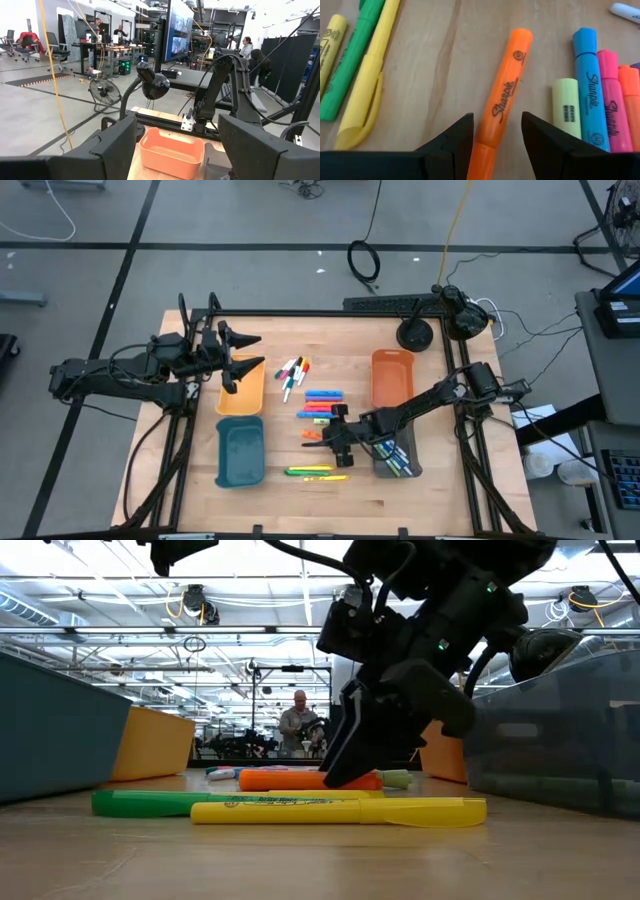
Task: Pick & Place Markers
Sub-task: Put the bottom orange highlighter into the orange bin
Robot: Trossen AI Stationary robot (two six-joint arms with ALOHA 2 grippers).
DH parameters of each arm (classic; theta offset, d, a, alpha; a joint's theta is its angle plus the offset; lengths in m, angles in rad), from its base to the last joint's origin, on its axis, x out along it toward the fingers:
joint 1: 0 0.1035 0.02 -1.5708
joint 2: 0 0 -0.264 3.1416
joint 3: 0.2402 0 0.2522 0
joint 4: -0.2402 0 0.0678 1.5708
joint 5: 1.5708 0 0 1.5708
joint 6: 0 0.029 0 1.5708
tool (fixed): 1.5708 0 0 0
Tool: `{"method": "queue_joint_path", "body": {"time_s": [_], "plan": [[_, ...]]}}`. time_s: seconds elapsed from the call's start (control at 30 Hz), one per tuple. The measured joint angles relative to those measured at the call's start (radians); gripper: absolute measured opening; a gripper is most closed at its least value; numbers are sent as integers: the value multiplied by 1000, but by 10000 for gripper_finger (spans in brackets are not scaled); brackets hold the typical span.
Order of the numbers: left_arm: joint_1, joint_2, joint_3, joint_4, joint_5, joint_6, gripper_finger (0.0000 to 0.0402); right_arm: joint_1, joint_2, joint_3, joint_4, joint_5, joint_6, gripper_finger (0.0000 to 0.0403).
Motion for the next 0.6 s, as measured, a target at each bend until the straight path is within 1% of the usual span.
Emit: {"method": "queue_joint_path", "body": {"time_s": [0.43, 0.5, 0.6], "plan": [[0, 0, 0, 0, 0, 0, 282, -15, -1, -30, 2, 1, 27, 153], [0, 0, 0, 0, 0, 0, 282, -15, -1, -30, 1, 1, 26, 145], [0, 0, 0, 0, 0, 0, 282, -15, -1, -30, -6, 1, 26, 122]]}}
